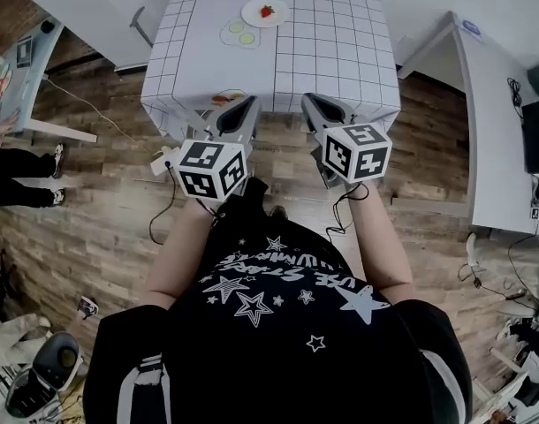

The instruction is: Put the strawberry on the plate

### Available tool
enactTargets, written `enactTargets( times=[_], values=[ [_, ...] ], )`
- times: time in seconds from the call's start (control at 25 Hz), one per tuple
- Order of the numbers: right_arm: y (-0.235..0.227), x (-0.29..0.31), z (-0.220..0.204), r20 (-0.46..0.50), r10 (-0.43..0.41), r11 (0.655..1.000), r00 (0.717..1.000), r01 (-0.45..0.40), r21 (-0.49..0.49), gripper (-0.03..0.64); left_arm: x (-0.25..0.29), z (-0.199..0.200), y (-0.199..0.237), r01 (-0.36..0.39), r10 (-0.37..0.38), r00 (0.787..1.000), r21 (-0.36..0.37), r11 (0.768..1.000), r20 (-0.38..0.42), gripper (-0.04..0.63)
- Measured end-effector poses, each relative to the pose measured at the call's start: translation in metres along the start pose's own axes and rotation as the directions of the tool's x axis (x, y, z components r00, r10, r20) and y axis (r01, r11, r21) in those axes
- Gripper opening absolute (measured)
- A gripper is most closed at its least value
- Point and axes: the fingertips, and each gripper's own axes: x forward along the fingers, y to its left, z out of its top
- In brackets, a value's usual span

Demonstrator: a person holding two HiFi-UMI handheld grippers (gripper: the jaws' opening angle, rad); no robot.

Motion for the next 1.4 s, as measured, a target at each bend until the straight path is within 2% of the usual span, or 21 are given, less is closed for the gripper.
enactTargets(
  times=[0.28,0.48,1.04,1.4],
  values=[
    [0.022,-0.009,-0.007,0.007,0.024,1.000,1.000,-0.024,-0.002,0.014,-0.023,-0.009,-0.012,-0.002,0.003,1.000,0.023,1.000,-0.016,0.009],
    [0.037,-0.008,-0.008,0.015,0.036,0.999,0.999,-0.036,-0.010,0.013,-0.034,-0.007,-0.008,0.001,-0.001,1.000,0.020,1.000,0.001,0.009],
    [0.124,-0.025,-0.027,-0.017,-0.011,0.998,1.000,0.010,-0.065,0.012,-0.116,-0.010,-0.001,0.055,-0.055,0.998,0.017,0.998,0.020,0.009],
    [0.166,-0.043,-0.046,-0.022,-0.060,0.997,0.998,0.058,-0.057,0.012,-0.160,-0.021,-0.001,0.092,-0.092,0.996,0.011,0.996,0.018,0.009]
  ],
)
